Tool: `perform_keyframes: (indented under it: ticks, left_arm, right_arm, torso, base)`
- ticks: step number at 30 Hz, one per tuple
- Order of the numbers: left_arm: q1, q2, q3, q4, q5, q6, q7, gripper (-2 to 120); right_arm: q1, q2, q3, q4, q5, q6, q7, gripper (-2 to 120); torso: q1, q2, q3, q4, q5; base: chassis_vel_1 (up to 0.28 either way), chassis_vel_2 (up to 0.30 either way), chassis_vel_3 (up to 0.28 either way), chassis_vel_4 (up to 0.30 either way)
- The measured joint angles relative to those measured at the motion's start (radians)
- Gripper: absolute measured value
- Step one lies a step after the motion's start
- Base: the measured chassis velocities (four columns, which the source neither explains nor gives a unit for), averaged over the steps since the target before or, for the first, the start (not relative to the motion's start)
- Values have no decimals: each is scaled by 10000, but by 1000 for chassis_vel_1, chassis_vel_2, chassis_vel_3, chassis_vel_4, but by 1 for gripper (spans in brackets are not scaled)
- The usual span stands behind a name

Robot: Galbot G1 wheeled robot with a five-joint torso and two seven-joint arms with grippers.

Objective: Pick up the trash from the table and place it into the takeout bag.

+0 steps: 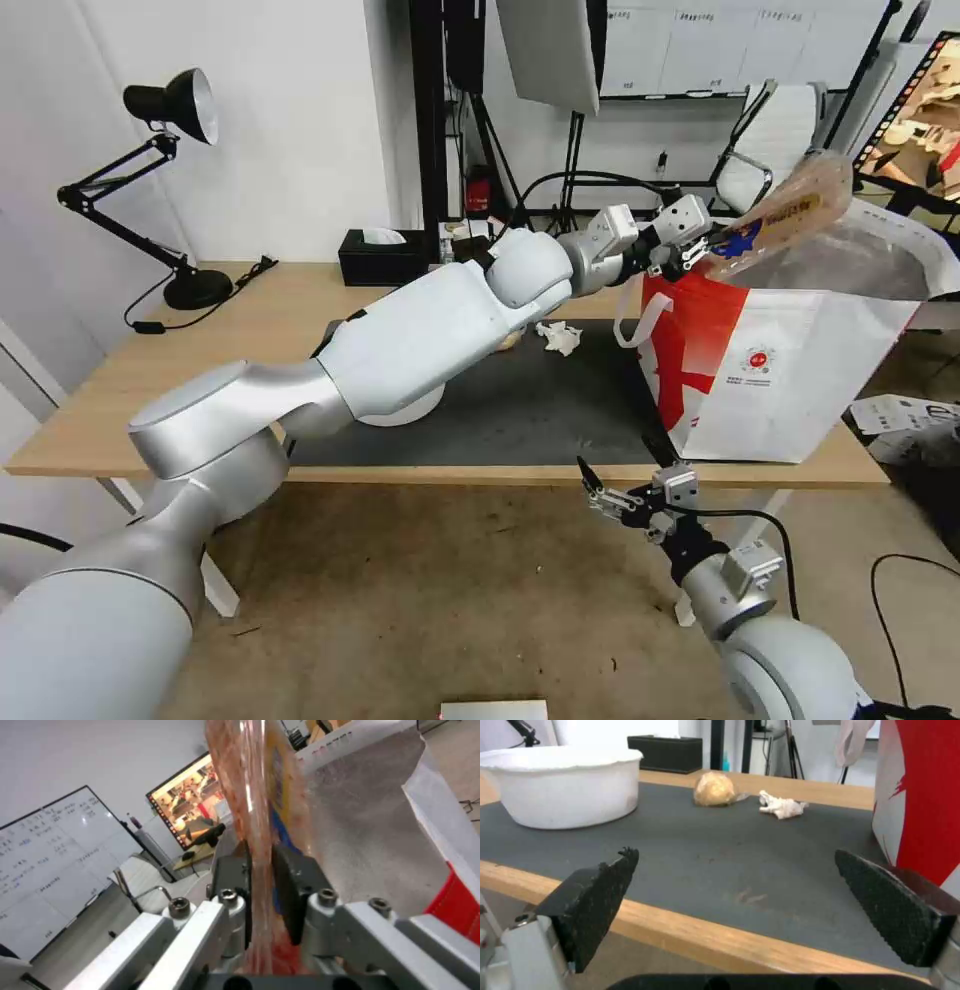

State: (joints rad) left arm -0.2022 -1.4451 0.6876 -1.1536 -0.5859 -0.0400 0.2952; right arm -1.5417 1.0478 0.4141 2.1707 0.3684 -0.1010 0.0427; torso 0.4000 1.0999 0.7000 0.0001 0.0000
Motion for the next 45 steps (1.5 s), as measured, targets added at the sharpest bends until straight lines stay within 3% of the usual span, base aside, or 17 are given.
perform_keyframes:
  ticks: [7, 14, 18, 21, 22, 24, 26, 29, 30, 32, 33, 35, 38, 39, 40, 41, 45]
  left_arm:
    - [-31, 80, -9, -124, -93, -6, -87, 40]
    - [85, 375, -107, -839, -565, 65, -638, 63]
    - [393, 740, -375, -1548, -740, 125, -1112, 79]
    - [1062, 1394, -926, -2792, -934, 577, -2219, 93]
    - [1062, 1394, -926, -2792, -934, 577, -2219, 93]
    - [1843, 2154, -1456, -3856, -1306, 1098, -2789, 99]
    - [2143, 2382, -1637, -4144, -1397, 1196, -2906, 99]
    - [3830, 3691, -2731, -5512, -1410, 1413, -3128, 100]
    - [3830, 3691, -2731, -5512, -1410, 1413, -3128, 100]
    - [5611, 4904, -4062, -6411, -981, 1329, -3128, 100]
    - [5611, 4904, -4062, -6411, -981, 1329, -3128, 100]
    - [7347, 5470, -5298, -7118, -618, 1253, -3080, 100]
    - [8708, 5595, -6385, -7706, -266, 1259, -3086, 100]
    - [9888, 5586, -7210, -8085, 154, 1252, -3099, 100]
    - [9888, 5586, -7210, -8085, 154, 1252, -3099, 100]
    - [10770, 5532, -7715, -8340, 492, 1238, -3118, 100]
    - [13481, 4925, -9027, -8901, 2097, 931, -3214, 100]
  right_arm:
    - [-66, 0, 8, -15, 15, 3, -6, 100]
    - [-226, 3, 212, 115, 55, 3, 0, 100]
    - [-684, 169, 628, 444, 83, 28, 28, 100]
    - [-904, 340, 747, 746, 314, 27, 199, 100]
    - [-904, 340, 747, 746, 314, 27, 199, 100]
    - [-948, 411, 733, 923, 581, 41, 347, 100]
    - [-967, 427, 731, 964, 649, 70, 373, 100]
    - [-1070, 483, 731, 1101, 821, 378, 431, 100]
    - [-1070, 483, 731, 1101, 821, 378, 431, 100]
    - [-1266, 632, 787, 1263, 837, 701, 493, 100]
    - [-1266, 632, 787, 1263, 837, 701, 493, 100]
    - [-1426, 814, 793, 1425, 823, 830, 610, 100]
    - [-1522, 918, 795, 1507, 717, 944, 662, 100]
    - [-1620, 1005, 831, 1548, 520, 1045, 687, 100]
    - [-1620, 1005, 831, 1548, 520, 1045, 687, 100]
    - [-1698, 1045, 877, 1566, 367, 1114, 691, 100]
    - [-1907, 1122, 1091, 1522, -261, 1362, 678, 100]
  torso:
    - [1, 0, 0, 0, 0]
    - [1, 1, -1, -2, 0]
    - [0, 1, 0, -2, -2]
    - [0, 1, -1, -7, -1]
    - [0, 1, -1, -7, -1]
    - [-1, 1, -2, -2, -2]
    - [-2, 1, -1, 0, -3]
    - [-2, 2, -1, 3, -8]
    - [-2, 2, -1, 3, -8]
    - [-2, 2, -2, 1, -7]
    - [-2, 2, -2, 1, -7]
    - [-2, 1, -1, 4, -9]
    - [-2, 3, -3, 0, -6]
    - [-3, 3, -3, -2, -3]
    - [-3, 3, -3, -2, -3]
    - [-2, 2, -2, -1, -5]
    - [-3, 2, -3, 0, -4]
  base:
    - [0, 0, 0, 0]
    - [0, 0, 0, 0]
    - [0, 0, 0, 0]
    - [0, 0, 0, 0]
    - [0, 0, 0, 0]
    - [0, 0, 0, 0]
    - [0, 0, 0, 0]
    - [0, 0, 0, 0]
    - [0, 0, 0, 0]
    - [0, 0, 0, 0]
    - [0, 0, 0, 0]
    - [0, 0, 0, 0]
    - [0, 0, 0, 0]
    - [0, 0, 0, 0]
    - [0, 0, 0, 0]
    - [0, 0, 0, 0]
    - [0, 0, 0, 0]
